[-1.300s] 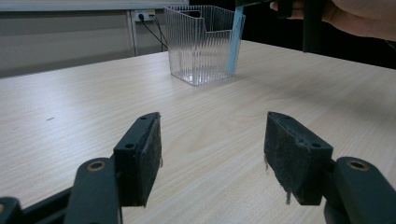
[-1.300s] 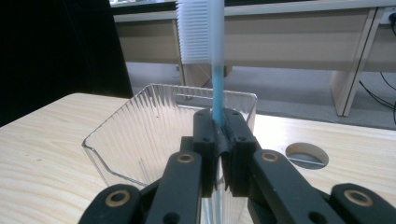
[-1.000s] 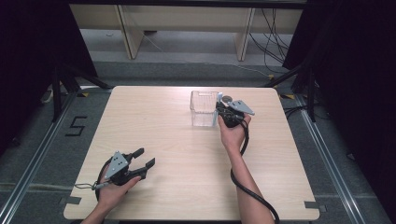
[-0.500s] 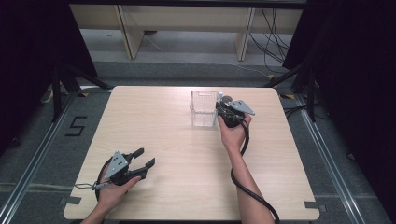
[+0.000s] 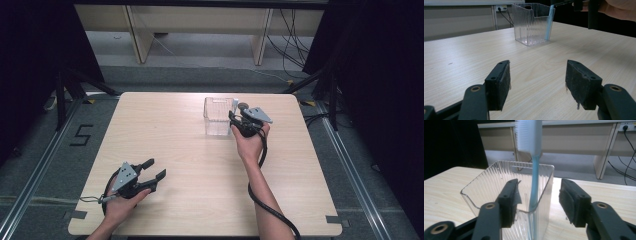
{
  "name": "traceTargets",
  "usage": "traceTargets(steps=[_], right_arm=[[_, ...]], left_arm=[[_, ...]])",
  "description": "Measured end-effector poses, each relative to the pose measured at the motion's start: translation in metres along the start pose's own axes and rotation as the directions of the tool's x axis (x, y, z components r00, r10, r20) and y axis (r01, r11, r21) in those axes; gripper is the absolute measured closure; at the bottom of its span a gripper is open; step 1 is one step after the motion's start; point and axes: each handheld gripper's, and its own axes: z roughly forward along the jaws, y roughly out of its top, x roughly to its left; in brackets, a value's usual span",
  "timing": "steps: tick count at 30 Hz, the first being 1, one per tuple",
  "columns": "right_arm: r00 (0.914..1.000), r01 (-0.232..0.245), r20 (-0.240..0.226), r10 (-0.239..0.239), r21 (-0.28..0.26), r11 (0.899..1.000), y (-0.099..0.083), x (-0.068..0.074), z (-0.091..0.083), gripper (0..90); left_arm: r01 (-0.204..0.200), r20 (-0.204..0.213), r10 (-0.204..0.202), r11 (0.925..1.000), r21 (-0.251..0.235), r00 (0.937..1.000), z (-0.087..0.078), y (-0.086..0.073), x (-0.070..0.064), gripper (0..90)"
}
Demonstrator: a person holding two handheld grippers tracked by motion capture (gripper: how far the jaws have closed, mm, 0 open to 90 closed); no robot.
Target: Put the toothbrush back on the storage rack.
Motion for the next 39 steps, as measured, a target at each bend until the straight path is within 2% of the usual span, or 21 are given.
traceTargets(steps=[2, 3, 4, 8, 9, 11, 12, 13, 14, 15, 25, 26, 28, 30, 31, 32, 33, 35, 37, 38, 39], right_arm=[[0.9992, 0.039, 0.002, -0.039, 0.004, 0.999, 0.000, -0.002, -0.001, 46.8], [0.9992, 0.039, 0.002, -0.039, 0.004, 0.999, 0.000, -0.002, -0.001, 46.8], [0.9999, 0.011, 0.001, -0.011, 0.014, 1.000, 0.000, -0.001, -0.004, 46.1], [0.9992, 0.039, -0.001, -0.039, 0.037, 0.999, -0.002, -0.005, -0.009, 45.0], [0.9994, 0.033, 0.003, -0.034, 0.051, 0.998, -0.003, -0.005, -0.011, 44.6], [0.9999, -0.011, 0.007, 0.011, 0.072, 0.997, -0.005, -0.002, -0.015, 44.5], [0.9999, -0.011, 0.007, 0.011, 0.072, 0.997, -0.005, -0.002, -0.015, 44.5], [0.9994, 0.036, -0.007, -0.035, 0.066, 0.997, -0.006, -0.006, -0.015, 44.5], [0.9988, 0.048, -0.017, -0.047, 0.067, 0.997, -0.007, -0.008, -0.019, 44.5], [0.9997, 0.025, -0.002, -0.025, 0.082, 0.996, -0.008, -0.007, -0.022, 44.3], [0.9993, 0.035, -0.012, -0.034, 0.115, 0.993, -0.013, -0.009, -0.037, 43.2], [0.9976, 0.070, -0.010, -0.069, 0.116, 0.991, -0.014, -0.012, -0.041, 43.5], [0.9988, 0.047, -0.022, -0.044, 0.118, 0.992, -0.017, -0.010, -0.045, 43.6], [0.9975, 0.069, -0.022, -0.067, 0.121, 0.990, -0.018, -0.011, -0.049, 43.8], [0.9980, 0.061, -0.025, -0.058, 0.121, 0.991, -0.019, -0.011, -0.051, 43.7], [0.9953, 0.097, -0.022, -0.095, 0.124, 0.988, -0.019, -0.012, -0.053, 43.8], [0.9976, 0.068, -0.023, -0.065, 0.129, 0.989, -0.020, -0.011, -0.056, 43.7], [0.9964, 0.081, -0.035, -0.077, 0.138, 0.987, -0.021, -0.012, -0.060, 43.8], [0.9972, 0.074, -0.025, -0.071, 0.142, 0.987, -0.024, -0.012, -0.064, 43.7], [0.9949, 0.097, -0.041, -0.092, 0.143, 0.985, -0.025, -0.014, -0.065, 43.7], [0.9949, 0.097, -0.041, -0.092, 0.143, 0.985, -0.025, -0.014, -0.065, 43.7]], left_arm=[[0.001, 0.000, -0.001, 1.0000, 0.000, 1.0000, 0.000, 0.000, 0.000, 36.4], [0.001, 0.000, -0.001, 1.0000, 0.000, 1.0000, 0.000, 0.000, 0.000, 36.4], [0.000, 0.000, 0.000, 1.0000, 0.002, 1.0000, 0.000, 0.000, 0.000, 36.4], [-0.001, -0.001, 0.001, 1.0000, 0.002, 1.0000, 0.000, 0.000, 0.000, 36.6], [0.000, -0.001, 0.000, 1.0000, 0.002, 1.0000, 0.000, 0.000, 0.000, 36.5], [-0.001, 0.000, 0.001, 1.0000, 0.003, 1.0000, 0.000, 0.000, 0.000, 36.5], [-0.001, 0.000, 0.001, 1.0000, 0.003, 1.0000, 0.000, 0.000, 0.000, 36.5], [-0.001, -0.001, 0.001, 1.0000, 0.003, 1.0000, 0.000, 0.000, 0.000, 36.5], [-0.002, -0.001, 0.002, 1.0000, 0.003, 1.0000, 0.000, 0.000, 0.000, 36.5], [-0.002, -0.001, 0.002, 1.0000, 0.003, 1.0000, 0.000, 0.000, 0.000, 36.5], [-0.003, -0.003, 0.003, 1.0000, 0.001, 1.0000, 0.000, 0.000, -0.001, 36.5], [-0.004, -0.002, 0.004, 1.0000, 0.000, 1.0000, 0.000, 0.000, -0.001, 36.5], [-0.004, -0.001, 0.004, 1.0000, 0.001, 1.0000, 0.000, 0.000, -0.001, 36.5], [-0.004, -0.002, 0.004, 1.0000, 0.003, 1.0000, 0.000, 0.000, -0.001, 36.5], [-0.004, -0.002, 0.004, 1.0000, 0.003, 1.0000, 0.000, 0.000, -0.001, 36.5], [-0.002, -0.003, 0.002, 1.0000, 0.004, 1.0000, 0.000, 0.000, -0.001, 36.5], [-0.002, -0.003, 0.002, 1.0000, 0.004, 1.0000, 0.000, 0.000, -0.001, 36.5], [-0.005, -0.002, 0.005, 1.0000, 0.002, 1.0000, 0.000, 0.000, -0.001, 36.5], [-0.005, -0.002, 0.005, 1.0000, 0.003, 1.0000, 0.000, 0.000, -0.001, 36.6], [-0.006, -0.003, 0.006, 1.0000, 0.005, 1.0000, 0.000, 0.000, -0.001, 36.6], [-0.006, -0.003, 0.006, 1.0000, 0.005, 1.0000, 0.000, 0.000, -0.001, 36.6]])
